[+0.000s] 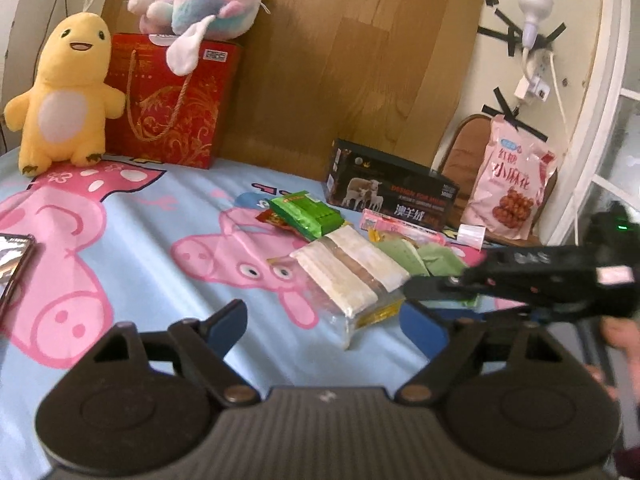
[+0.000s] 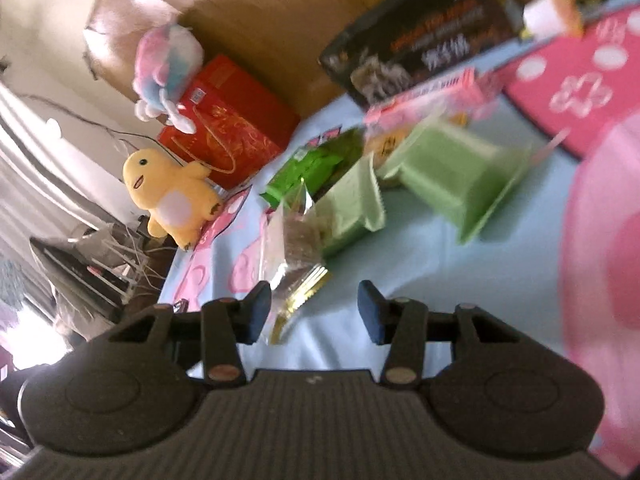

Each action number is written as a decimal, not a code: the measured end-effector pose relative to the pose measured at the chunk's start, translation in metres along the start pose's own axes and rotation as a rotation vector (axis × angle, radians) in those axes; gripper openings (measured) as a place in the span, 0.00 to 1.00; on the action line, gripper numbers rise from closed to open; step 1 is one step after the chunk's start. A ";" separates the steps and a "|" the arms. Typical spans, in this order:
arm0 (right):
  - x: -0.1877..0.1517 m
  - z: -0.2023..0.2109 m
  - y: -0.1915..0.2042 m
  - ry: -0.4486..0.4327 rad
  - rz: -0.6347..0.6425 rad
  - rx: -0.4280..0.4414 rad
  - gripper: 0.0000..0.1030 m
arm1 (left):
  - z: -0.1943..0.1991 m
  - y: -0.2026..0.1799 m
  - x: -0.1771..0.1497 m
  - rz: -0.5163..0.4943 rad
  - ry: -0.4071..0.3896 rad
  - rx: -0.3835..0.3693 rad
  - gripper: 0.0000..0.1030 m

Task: Organize snacks
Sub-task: 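Close the right tool on the clear round-cookie bag, then lift the cookie bag with the right tool toward the black box, then lower the cookie bag into the black box and open the right tool, then grasp the yellow-lidded jelly cup with the right tool, then carry the jelly cup into the black box and open the right tool, then grasp the bright green snack packet with the right tool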

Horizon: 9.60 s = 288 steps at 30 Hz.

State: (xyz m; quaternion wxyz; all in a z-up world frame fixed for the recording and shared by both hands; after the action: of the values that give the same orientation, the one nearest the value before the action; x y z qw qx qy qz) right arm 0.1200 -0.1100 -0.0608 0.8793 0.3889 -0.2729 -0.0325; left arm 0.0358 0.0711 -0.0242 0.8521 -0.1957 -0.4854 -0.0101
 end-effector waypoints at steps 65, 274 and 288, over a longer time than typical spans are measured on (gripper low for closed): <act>-0.063 -0.017 0.054 0.176 0.983 0.067 0.71 | -0.027 0.014 -0.013 0.207 0.195 -0.152 0.80; 0.143 0.053 -0.025 -0.388 0.374 -0.220 0.77 | -0.063 0.050 0.108 0.159 -0.040 -0.043 0.79; 0.081 -0.096 0.040 0.018 0.773 -0.156 0.72 | -0.116 0.059 0.049 0.314 0.176 -0.120 0.41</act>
State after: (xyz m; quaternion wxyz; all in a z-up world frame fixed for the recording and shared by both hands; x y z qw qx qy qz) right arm 0.2307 -0.0405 -0.0488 0.8560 0.1895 -0.3883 0.2839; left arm 0.1696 0.0946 -0.0549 0.8692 -0.3179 -0.3709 0.0768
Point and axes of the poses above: each gripper's, at about its wrist camera, not at the fingertips, and z roughly against the way its jaws point, y to its left, x to its top, the point moved 10 cm from there along -z, roughly the way its jaws point, and after that the axes turned 5 degrees about -x, right-handed, at the moved point
